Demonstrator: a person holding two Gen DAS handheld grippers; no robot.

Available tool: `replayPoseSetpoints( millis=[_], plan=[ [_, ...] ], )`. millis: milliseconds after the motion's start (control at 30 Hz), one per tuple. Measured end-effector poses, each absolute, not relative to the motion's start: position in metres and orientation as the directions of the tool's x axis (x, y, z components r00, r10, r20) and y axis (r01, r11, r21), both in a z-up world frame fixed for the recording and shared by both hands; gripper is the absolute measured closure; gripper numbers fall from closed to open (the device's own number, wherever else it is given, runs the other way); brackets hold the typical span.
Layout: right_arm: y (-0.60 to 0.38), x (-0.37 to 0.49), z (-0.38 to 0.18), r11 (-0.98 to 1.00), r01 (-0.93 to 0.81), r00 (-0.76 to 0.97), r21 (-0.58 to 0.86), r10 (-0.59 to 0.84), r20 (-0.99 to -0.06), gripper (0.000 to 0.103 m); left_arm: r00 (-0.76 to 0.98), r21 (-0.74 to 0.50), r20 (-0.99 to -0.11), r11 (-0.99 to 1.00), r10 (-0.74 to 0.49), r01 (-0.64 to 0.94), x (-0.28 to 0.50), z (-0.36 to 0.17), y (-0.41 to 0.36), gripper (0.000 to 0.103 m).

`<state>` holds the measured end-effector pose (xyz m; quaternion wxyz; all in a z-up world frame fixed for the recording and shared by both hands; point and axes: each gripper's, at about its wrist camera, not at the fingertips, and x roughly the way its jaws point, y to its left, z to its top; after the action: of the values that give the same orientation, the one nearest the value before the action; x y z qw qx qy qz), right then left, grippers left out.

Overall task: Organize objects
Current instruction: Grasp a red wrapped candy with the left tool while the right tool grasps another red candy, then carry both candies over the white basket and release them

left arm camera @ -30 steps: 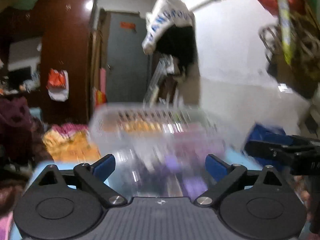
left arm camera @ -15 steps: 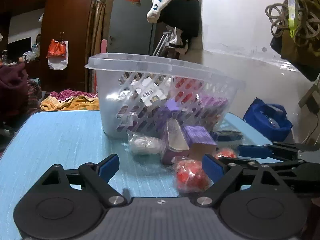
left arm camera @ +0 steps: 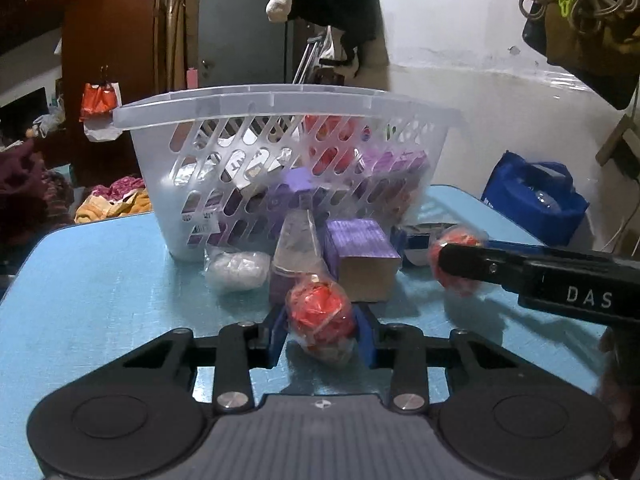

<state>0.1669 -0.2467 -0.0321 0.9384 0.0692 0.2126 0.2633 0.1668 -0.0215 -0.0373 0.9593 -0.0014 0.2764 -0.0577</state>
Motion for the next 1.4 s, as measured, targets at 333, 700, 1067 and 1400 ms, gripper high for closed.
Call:
replayPoseSetpoints(
  millis=[333,700,1067,1400],
  plan=[
    [-0.248,0.161,-0.031,0.848,-0.474,0.784,0.238,0.530,-0.324,0.055,0.890,-0.117,-0.426,0.986,-0.161,0.122,0.148,-0.034,-0.002,0.063],
    [-0.249,0.152,-0.027,0.857,-0.470,0.820,0.210,0.512,-0.256,0.055,0.930,-0.123,-0.335,0.986,-0.151,0.115,0.135,-0.029,0.003,0.062],
    [-0.246,0.152,0.036,0.841,-0.524,0.842,0.132,0.535,-0.072,0.055,0.978,-0.102,-0.162,0.988,-0.130,0.115,0.149,0.050,0.023,0.062],
    [-0.197,0.265,0.084,0.842,-0.535,0.826,0.067,0.538,-0.168,0.016,0.947,-0.085,-0.313,0.995,-0.076,0.052,0.272,0.089,0.032,0.011]
  ],
)
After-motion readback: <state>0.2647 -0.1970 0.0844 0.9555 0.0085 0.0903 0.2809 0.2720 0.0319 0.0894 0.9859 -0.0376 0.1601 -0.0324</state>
